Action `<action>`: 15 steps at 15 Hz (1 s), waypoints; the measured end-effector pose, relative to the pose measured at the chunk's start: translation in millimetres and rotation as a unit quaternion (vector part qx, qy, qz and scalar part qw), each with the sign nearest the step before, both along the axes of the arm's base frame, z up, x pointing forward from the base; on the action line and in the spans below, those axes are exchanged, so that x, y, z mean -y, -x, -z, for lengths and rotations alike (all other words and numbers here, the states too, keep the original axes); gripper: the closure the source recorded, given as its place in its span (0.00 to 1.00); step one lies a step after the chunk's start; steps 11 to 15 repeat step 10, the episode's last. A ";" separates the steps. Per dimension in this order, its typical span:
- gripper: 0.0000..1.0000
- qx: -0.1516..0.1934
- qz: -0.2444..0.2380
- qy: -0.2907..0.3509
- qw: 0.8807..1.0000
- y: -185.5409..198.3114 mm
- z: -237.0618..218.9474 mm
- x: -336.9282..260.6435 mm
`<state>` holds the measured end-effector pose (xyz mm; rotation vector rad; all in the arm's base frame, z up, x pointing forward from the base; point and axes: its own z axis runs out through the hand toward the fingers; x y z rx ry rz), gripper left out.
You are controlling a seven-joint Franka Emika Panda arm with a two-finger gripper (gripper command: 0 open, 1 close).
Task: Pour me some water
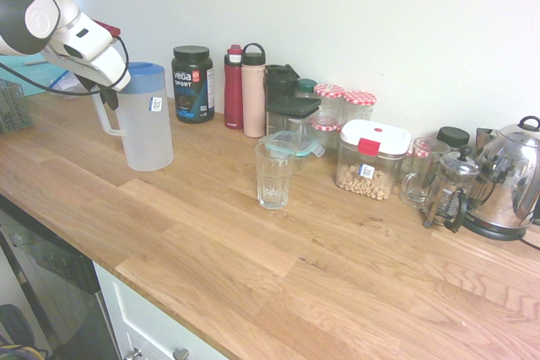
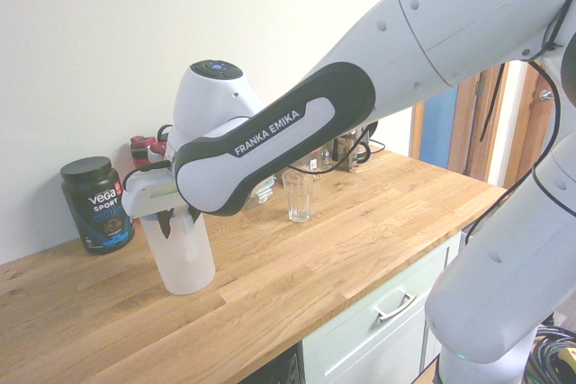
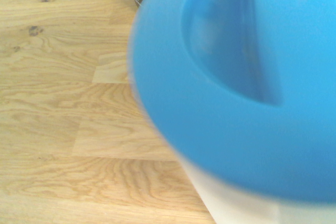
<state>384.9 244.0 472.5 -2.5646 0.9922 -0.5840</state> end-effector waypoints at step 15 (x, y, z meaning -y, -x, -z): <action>0.00 -0.190 -0.044 0.085 0.977 91.1 -42.0 2.2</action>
